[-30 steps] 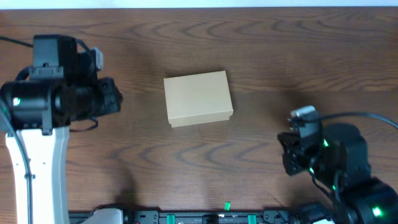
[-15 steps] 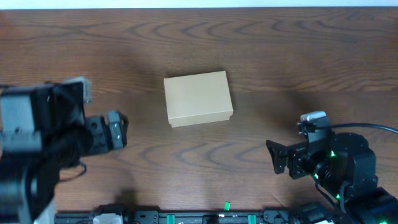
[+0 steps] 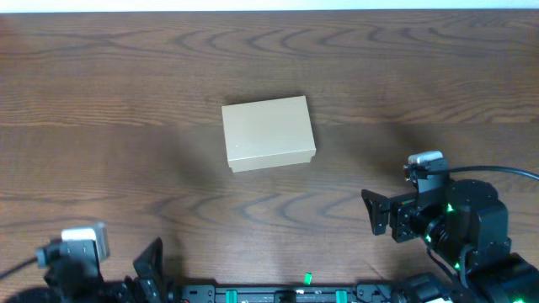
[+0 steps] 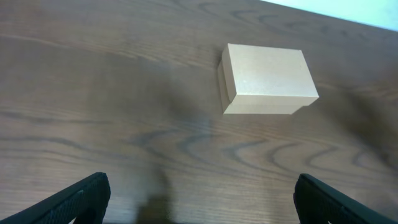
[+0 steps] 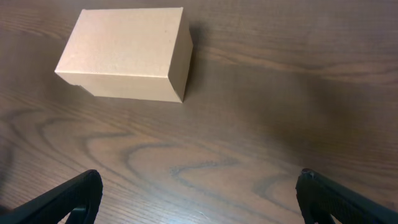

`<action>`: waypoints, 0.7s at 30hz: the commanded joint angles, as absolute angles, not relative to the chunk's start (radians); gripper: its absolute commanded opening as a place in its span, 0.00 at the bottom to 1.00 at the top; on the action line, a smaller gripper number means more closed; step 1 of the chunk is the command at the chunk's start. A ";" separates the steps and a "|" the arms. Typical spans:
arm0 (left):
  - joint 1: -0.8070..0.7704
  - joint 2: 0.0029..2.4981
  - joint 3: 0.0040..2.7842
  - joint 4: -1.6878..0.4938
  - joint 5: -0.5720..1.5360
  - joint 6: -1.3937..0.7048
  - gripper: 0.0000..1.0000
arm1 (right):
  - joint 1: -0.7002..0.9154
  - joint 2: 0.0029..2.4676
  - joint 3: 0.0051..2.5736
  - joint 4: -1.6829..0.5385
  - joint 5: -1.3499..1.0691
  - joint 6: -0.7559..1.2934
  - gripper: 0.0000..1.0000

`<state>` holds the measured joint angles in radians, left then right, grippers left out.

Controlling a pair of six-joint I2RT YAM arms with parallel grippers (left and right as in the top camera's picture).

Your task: Pack container

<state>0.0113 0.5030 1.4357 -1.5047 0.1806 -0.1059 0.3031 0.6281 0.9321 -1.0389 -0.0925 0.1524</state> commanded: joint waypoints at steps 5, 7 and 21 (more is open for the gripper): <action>0.015 0.347 1.364 -1.458 0.091 -0.179 0.96 | 0.293 0.626 0.927 -1.041 -0.082 0.163 0.99; 0.014 0.342 1.364 -1.474 0.038 -0.180 0.95 | 0.293 0.626 0.927 -1.041 -0.082 0.163 0.99; 0.014 0.342 1.024 -1.169 0.118 0.109 0.96 | 0.293 0.626 0.927 -1.041 -0.082 0.163 0.99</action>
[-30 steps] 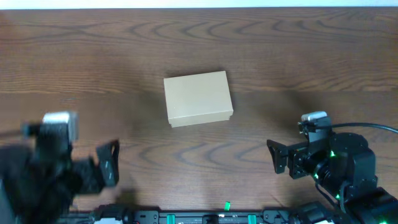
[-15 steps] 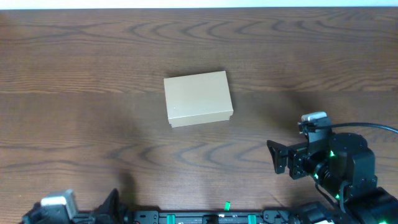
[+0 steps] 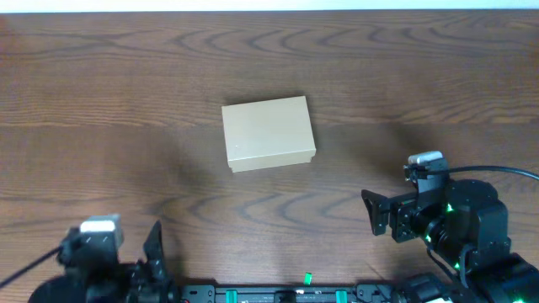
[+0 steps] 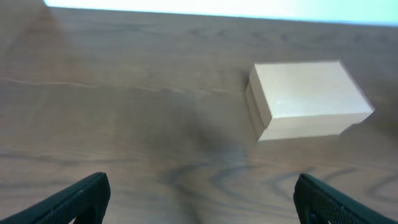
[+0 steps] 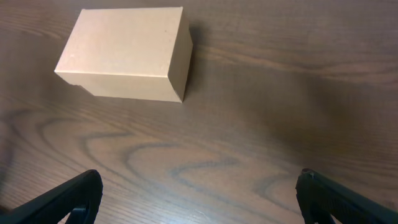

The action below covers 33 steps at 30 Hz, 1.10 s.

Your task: Pack container

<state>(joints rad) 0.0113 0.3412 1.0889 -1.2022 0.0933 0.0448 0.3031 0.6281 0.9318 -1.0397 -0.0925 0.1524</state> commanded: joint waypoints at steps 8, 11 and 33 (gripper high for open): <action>0.014 0.272 0.770 -0.946 0.131 0.247 0.95 | 0.293 0.626 0.927 -1.040 -0.082 0.163 0.99; 0.014 0.213 0.695 -0.914 0.131 0.290 0.96 | 0.293 0.626 0.927 -1.040 -0.082 0.163 0.99; 0.015 0.049 0.304 -0.746 0.045 0.156 0.95 | 0.293 0.626 0.927 -1.041 -0.082 0.163 0.99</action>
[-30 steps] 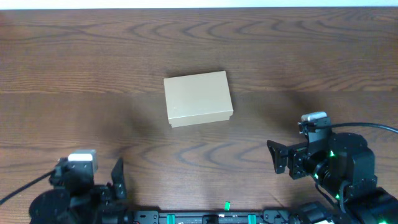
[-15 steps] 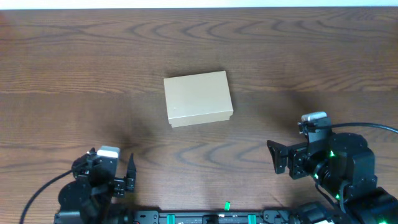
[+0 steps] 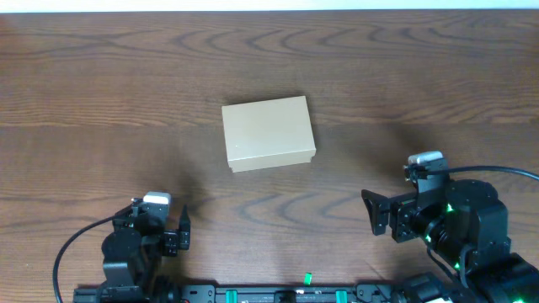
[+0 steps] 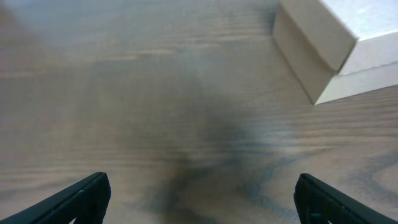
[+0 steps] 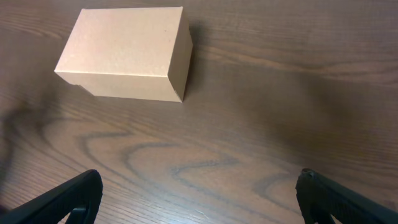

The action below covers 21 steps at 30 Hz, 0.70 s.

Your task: Pack container

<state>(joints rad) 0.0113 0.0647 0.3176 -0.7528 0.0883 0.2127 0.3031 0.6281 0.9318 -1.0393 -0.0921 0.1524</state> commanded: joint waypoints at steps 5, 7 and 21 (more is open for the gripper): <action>0.015 0.026 0.265 -0.735 -0.001 0.155 0.95 | 0.293 0.626 0.927 -1.041 -0.082 0.163 0.99; 0.015 0.018 0.245 -0.715 -0.006 0.156 0.95 | 0.293 0.626 0.927 -1.041 -0.082 0.163 0.99; 0.046 0.003 0.154 -0.630 -0.038 0.150 0.96 | 0.293 0.626 0.927 -1.041 -0.082 0.163 0.99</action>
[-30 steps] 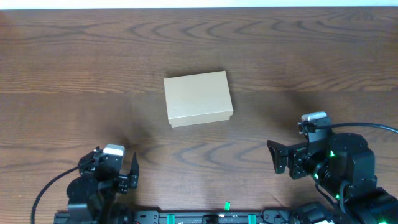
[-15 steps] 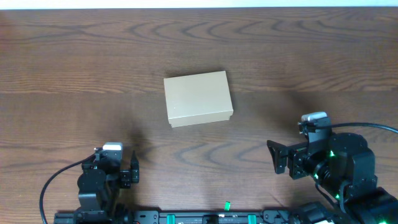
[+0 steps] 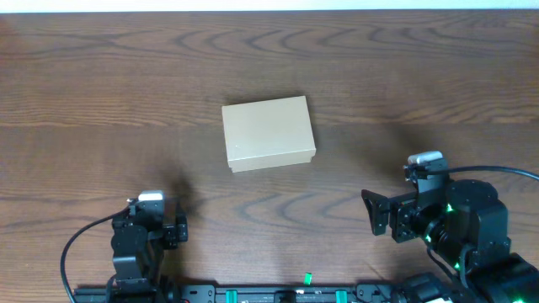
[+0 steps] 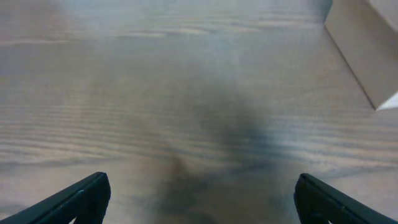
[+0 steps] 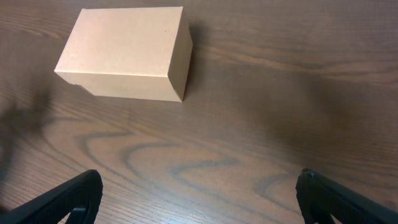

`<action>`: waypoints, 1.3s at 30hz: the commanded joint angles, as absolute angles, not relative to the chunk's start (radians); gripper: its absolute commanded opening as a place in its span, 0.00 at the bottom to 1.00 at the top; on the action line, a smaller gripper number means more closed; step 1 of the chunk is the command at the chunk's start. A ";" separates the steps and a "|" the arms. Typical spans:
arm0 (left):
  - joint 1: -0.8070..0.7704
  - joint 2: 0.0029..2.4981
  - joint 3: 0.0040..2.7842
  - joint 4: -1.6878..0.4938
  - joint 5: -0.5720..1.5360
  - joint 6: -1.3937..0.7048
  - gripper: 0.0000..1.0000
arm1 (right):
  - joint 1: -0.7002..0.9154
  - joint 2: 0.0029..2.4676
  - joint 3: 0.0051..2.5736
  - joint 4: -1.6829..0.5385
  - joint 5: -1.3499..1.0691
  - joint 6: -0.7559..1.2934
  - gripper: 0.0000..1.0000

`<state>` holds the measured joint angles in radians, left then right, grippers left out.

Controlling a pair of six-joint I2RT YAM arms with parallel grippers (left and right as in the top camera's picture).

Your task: Pack container

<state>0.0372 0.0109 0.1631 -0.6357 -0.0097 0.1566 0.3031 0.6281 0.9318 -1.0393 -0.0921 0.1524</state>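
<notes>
A closed tan cardboard box (image 3: pixel 269 133) lies lid-on at the middle of the wooden table; it also shows in the right wrist view (image 5: pixel 125 53), and only its corner (image 4: pixel 367 43) in the left wrist view. My left gripper (image 3: pixel 177 229) sits near the front left edge, open, with bare wood between its fingertips (image 4: pixel 81 198). My right gripper (image 3: pixel 376 212) rests at the front right, open and empty, its fingertips (image 5: pixel 69 199) well short of the box.
The dark wooden table (image 3: pixel 101 101) stretches all around the box. A black rail with green clips (image 3: pixel 307 278) runs along the front edge between the two arm bases. The table's far edge meets a pale strip at the top.
My left gripper has turned a little further to the left; the box has slid from the upper right of its view to just a corner. The right arm and the box have not moved.
My left arm was at the far front left corner, seeing the whole box from a distance. Then it stood a little further right. Later it was low on the table nearer the box, and now points at bare wood. The right arm stayed still throughout.
</notes>
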 commanded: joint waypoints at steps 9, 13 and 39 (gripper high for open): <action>0.045 0.004 0.154 -0.632 -0.026 0.153 0.96 | 0.293 0.626 0.927 -1.041 -0.082 0.163 0.99; 0.046 0.004 0.154 -0.632 -0.026 0.153 0.96 | 0.293 0.626 0.927 -1.040 -0.082 0.163 0.99; 0.046 0.004 0.154 -0.632 -0.026 0.153 0.95 | 0.258 0.566 0.901 -1.024 0.062 0.133 0.99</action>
<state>0.0395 0.0109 0.1631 -0.6334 -0.0151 0.1566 0.2806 0.5953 0.9276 -1.0271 -0.0204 0.1478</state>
